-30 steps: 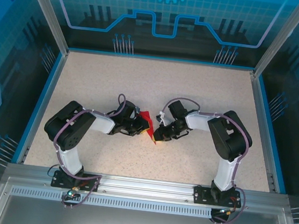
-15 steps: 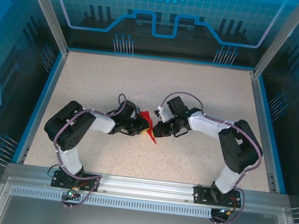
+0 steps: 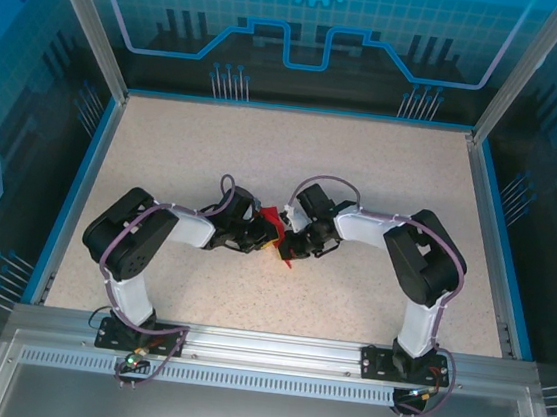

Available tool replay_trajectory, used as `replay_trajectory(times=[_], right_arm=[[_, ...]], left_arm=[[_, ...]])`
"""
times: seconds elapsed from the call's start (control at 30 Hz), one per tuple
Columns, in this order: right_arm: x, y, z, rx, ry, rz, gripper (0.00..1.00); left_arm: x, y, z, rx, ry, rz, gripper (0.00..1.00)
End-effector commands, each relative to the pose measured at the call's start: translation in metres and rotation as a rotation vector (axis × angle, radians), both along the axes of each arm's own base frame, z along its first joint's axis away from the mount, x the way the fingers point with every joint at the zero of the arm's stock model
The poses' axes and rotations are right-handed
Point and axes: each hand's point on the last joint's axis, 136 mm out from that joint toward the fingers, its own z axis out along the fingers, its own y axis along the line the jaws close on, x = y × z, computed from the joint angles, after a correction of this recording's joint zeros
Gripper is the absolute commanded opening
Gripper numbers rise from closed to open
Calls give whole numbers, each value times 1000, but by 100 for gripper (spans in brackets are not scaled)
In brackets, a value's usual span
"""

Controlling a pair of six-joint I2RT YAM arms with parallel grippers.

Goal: Fold a paper plane with a square sheet of paper (pick it up from the middle)
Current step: Fold the wing for the fifth time at the center of the table.

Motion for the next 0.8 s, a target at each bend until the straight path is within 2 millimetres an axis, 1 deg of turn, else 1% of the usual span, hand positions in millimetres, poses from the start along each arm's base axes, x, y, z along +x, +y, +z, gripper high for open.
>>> replay_trajectory(times=[0.0,0.13,0.3,0.4,0.47,0.5,0.77], right_arm=[[-9,-13,-17,-57,39,-16,0],[-16,-21,-28,-61,62,-23,0],[-30,-30,-36,-41,106,-26,0],[-36,-36,-35,-33,121,-33,0],[-37,-36,-30,-19,116,-28,0],[-46,-42,-33,-29,139,-23,0],[-77,-60,-35,-55,203,-2,0]], left_arm=[[-8,17,-25,110,66,31,14],[-9,21,-29,141,86,44,13],[-10,26,-33,184,109,46,12],[-11,30,-36,213,129,48,12],[-13,33,-39,237,143,53,11],[-13,34,-40,247,151,55,11],[-17,41,-49,294,187,62,10]])
